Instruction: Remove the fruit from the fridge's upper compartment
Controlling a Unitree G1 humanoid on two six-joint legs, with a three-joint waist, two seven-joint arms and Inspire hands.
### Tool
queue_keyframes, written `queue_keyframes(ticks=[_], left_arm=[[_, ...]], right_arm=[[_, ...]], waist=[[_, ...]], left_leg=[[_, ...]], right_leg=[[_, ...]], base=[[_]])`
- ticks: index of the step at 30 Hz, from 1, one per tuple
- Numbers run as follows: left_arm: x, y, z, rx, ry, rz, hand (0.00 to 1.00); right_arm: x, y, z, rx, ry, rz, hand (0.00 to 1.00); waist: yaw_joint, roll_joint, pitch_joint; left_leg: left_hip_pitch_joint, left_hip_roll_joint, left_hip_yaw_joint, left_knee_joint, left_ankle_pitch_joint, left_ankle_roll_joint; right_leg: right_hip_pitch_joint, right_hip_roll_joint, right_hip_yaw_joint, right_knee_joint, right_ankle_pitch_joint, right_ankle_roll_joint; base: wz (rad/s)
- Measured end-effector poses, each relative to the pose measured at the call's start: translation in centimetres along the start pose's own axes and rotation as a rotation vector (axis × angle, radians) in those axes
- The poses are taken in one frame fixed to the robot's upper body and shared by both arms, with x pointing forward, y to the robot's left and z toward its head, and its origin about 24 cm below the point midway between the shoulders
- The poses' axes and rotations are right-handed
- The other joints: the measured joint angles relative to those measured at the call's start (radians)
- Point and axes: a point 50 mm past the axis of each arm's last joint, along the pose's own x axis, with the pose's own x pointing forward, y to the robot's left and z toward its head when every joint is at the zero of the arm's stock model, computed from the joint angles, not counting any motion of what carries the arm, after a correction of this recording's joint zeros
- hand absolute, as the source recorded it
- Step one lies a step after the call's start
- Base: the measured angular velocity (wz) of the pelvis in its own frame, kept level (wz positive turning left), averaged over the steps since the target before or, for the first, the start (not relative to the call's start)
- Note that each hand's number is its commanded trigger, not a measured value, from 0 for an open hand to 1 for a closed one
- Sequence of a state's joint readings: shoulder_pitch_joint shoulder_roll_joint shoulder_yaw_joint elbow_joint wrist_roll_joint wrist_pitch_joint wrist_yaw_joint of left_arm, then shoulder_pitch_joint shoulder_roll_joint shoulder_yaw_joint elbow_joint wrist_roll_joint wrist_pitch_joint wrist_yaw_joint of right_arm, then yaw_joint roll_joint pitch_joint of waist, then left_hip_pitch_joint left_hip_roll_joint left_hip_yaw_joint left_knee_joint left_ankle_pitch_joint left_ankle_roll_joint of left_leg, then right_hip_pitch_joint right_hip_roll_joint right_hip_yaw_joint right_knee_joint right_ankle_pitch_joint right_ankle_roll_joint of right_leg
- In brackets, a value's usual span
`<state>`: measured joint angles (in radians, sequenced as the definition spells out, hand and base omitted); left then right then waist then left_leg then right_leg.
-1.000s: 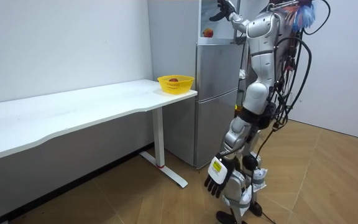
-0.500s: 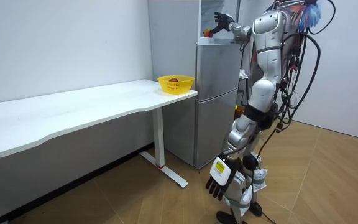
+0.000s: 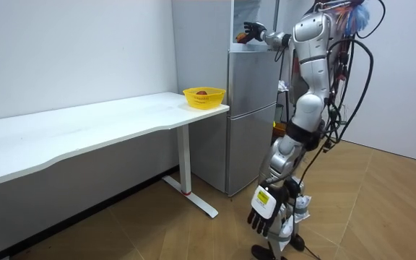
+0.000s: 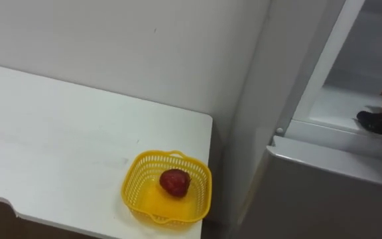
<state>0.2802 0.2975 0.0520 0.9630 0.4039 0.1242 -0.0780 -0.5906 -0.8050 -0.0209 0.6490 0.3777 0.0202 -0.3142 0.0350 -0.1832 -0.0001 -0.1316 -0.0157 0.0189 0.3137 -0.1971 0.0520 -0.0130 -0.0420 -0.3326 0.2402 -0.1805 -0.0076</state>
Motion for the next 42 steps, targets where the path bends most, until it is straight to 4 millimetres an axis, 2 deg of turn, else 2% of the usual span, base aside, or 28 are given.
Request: queue_keyframes(ticks=[6,8,13,16,22,34,38,42], left_arm=[[0.0,-0.3,0.3,0.024,-0.007,-0.010,0.00],[0.0,-0.3,0.3,0.031,-0.009,-0.012,0.00],[0.0,-0.5,0.1,0.033,0.001,-0.017,0.00],[0.0,-0.5,0.0,0.034,0.003,-0.018,0.00],[0.0,-0.4,0.2,0.034,-0.002,-0.010,0.00],[0.0,-0.5,0.0,0.030,0.002,-0.013,0.00],[-0.2,-0.9,-1.2,0.033,0.041,-0.021,0.00],[-0.3,-1.2,-1.9,0.031,0.073,-0.029,0.00]], right_arm=[[0.0,-0.3,-0.6,0.014,0.021,-0.016,0.00],[0.1,-0.5,-0.9,0.011,0.028,-0.026,0.00],[0.6,-0.7,-0.6,0.024,0.036,-0.052,0.00],[0.8,-0.8,-0.5,0.032,0.036,-0.063,0.00],[0.8,-0.8,-0.2,0.040,0.009,-0.062,0.00],[0.8,-0.9,-1.1,0.145,0.065,-0.035,0.00],[0.8,-0.9,-1.8,0.181,0.117,-0.017,0.00],[0.8,-0.9,-1.9,0.215,0.131,-0.001,0.00]], waist=[[0.005,0.007,0.0080],[0.026,0.011,0.0104],[0.031,0.013,0.0115],[0.030,0.016,0.0115],[0.031,0.029,0.0095],[0.025,0.034,0.0059],[0.024,0.027,-0.0034],[0.016,0.026,-0.0042]], left_leg=[[-0.017,0.000,-0.014,0.027,-0.001,0.000],[-0.019,0.000,-0.014,0.030,-0.001,0.000],[-0.037,0.000,-0.016,0.040,0.004,-0.005],[-0.043,0.001,-0.021,0.047,0.006,-0.008],[-0.042,0.003,-0.023,0.044,0.011,-0.015],[-0.033,0.002,-0.017,0.034,0.012,-0.018],[-0.008,0.000,-0.022,0.022,0.012,-0.019],[-0.005,0.001,-0.026,0.021,0.012,-0.020]], right_leg=[[-0.004,0.000,-0.018,0.006,0.003,-0.005],[-0.009,-0.002,-0.017,0.019,0.001,-0.007],[-0.030,-0.008,-0.018,0.025,-0.007,-0.023],[-0.043,-0.009,-0.019,0.035,-0.019,-0.025],[-0.039,-0.010,-0.026,0.041,-0.025,-0.034],[-0.032,-0.014,-0.027,0.050,-0.033,-0.035],[-0.004,-0.009,-0.028,0.030,-0.033,-0.033],[0.007,-0.006,-0.034,0.018,-0.034,-0.032]], base=[[0.06],[0.00],[0.01],[0.06],[0.01],[0.00],[0.03],[0.05]])
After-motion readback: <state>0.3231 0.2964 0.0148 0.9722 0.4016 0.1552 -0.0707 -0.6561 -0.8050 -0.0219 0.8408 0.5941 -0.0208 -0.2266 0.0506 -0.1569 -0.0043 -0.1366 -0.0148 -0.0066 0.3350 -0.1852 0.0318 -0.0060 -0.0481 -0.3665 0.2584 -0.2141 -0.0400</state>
